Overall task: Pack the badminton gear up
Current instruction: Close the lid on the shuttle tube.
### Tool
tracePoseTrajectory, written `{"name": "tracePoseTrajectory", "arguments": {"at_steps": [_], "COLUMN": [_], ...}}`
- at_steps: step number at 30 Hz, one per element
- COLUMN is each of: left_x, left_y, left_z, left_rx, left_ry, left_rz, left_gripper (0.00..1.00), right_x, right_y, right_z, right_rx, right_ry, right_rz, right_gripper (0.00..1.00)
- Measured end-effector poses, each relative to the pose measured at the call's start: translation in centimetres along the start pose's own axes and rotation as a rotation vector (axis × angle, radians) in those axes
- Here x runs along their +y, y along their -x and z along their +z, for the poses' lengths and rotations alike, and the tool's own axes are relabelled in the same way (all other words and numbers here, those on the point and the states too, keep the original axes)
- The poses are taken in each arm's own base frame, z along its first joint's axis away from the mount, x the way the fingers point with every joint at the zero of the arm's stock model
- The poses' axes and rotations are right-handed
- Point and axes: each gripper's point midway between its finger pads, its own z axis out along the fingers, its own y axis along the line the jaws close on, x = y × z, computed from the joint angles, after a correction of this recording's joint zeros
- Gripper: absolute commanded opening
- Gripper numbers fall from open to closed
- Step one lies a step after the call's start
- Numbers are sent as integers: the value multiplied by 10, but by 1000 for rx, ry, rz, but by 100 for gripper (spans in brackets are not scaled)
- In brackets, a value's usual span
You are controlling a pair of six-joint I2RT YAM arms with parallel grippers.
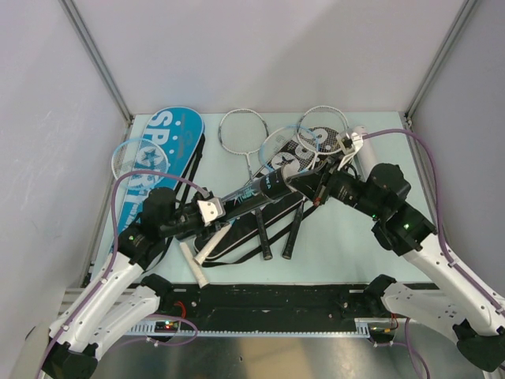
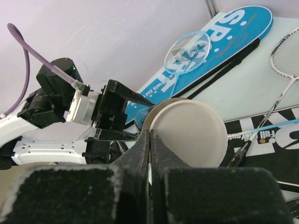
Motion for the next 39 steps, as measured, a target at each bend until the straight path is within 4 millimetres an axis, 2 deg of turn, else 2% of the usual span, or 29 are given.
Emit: {"name": "tracePoseTrajectory", "arguments": {"at_steps": [7,16,28,35,39], "left_x": [1,0,0,0,-1], "left_y": [2,1,-1,1,0], "left_z": [0,0,-1,-2,-2], "left_rx": [-6,-4,3,-1,2], "left_ry": [3,1,0,1,0], "left_rz": [4,3,5,10,8], "left_gripper": [20,20,19,19,19], "right_x": [6,10,-1,1,3], "right_y": [6,4,-1,-1,-1], "right_z": [-3,-2,-1,-2,0], "right_rx": [-19,-19,-13,-8,1], "right_ry": [28,63,60,97,123], "right_rz": [32,73,124,161,192], "right_gripper": [0,0,0,0,16]}}
